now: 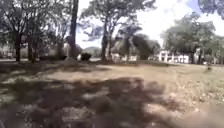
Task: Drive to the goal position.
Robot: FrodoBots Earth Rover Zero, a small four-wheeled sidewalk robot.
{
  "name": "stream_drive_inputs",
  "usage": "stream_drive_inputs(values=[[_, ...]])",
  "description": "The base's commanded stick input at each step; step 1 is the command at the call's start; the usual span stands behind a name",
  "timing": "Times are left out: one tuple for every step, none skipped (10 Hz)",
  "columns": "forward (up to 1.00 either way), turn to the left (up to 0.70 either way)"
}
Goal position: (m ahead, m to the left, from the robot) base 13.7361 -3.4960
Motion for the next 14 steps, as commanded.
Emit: stream_drive_inputs(values=[[0.7, -0.35], [0.7, -0.35], [0.7, -0.35], [0.7, -0.35], [0.7, -0.35], [0.7, -0.31], [0.7, -0.01], [0.7, 0.0], [0.7, 0.0], [0.7, 0.0], [0.7, 0.0], [0.7, 0.0], [0.7, 0.0], [0.7, 0.0]])
